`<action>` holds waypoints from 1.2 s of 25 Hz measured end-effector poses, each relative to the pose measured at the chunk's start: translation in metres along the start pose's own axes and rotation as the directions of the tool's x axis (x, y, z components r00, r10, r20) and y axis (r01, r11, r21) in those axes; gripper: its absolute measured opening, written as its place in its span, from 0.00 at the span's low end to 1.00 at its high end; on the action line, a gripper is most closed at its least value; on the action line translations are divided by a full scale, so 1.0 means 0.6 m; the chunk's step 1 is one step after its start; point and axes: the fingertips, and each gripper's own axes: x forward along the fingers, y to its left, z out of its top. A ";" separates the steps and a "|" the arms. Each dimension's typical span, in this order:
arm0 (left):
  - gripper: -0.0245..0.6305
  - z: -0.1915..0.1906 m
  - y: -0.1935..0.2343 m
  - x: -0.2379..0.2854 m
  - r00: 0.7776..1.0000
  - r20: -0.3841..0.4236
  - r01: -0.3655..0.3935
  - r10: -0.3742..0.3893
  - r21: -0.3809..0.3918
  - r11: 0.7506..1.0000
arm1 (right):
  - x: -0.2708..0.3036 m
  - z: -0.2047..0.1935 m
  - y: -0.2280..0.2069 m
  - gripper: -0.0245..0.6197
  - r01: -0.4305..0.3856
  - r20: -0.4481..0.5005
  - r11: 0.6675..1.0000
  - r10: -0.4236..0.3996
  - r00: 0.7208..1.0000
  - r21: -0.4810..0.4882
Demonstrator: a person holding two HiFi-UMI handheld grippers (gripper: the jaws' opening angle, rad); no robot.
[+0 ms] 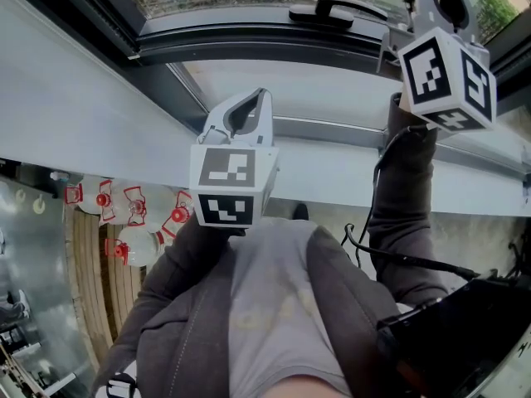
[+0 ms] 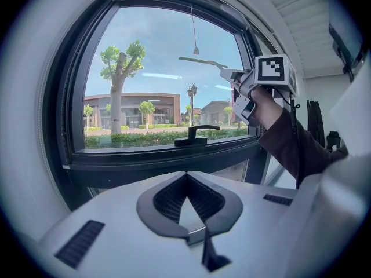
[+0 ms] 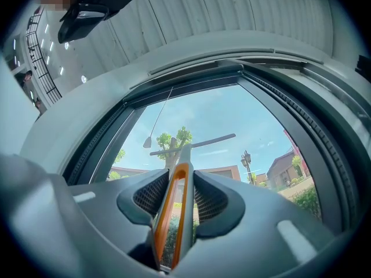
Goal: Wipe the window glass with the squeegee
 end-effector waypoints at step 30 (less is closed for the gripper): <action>0.04 -0.011 -0.044 -0.006 0.998 -0.013 0.057 -0.057 0.005 0.998 | -0.086 -0.069 0.013 0.24 0.009 -0.092 0.998 -0.004 0.996 0.057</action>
